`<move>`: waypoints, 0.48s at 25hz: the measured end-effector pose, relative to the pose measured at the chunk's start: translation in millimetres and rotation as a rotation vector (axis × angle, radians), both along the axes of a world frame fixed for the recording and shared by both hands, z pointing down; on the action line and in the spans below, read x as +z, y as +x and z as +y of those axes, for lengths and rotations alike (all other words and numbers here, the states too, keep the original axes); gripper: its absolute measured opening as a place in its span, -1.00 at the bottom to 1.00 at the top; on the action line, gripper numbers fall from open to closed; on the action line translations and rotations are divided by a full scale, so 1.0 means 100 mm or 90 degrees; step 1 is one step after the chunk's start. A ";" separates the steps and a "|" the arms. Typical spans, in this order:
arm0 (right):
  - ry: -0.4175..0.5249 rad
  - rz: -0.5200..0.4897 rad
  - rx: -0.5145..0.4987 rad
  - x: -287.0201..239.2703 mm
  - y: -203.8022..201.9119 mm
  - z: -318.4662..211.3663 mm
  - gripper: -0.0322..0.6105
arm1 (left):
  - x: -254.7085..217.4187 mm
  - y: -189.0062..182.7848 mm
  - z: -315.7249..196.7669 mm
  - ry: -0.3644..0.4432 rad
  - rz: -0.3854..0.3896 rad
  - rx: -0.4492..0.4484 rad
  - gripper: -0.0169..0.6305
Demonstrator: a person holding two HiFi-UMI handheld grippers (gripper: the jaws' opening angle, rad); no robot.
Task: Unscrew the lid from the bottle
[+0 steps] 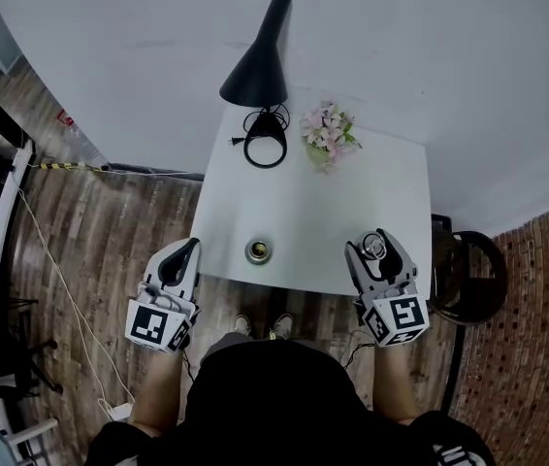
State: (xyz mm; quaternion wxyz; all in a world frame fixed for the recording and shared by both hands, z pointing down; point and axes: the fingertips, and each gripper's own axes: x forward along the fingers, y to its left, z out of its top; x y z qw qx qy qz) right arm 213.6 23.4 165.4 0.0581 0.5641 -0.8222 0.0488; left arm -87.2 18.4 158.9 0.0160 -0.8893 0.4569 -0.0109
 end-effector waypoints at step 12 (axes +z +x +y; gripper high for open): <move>0.002 0.015 0.004 0.06 -0.19 0.02 -0.07 | 0.10 0.06 0.00 -0.005 -0.001 0.013 -0.88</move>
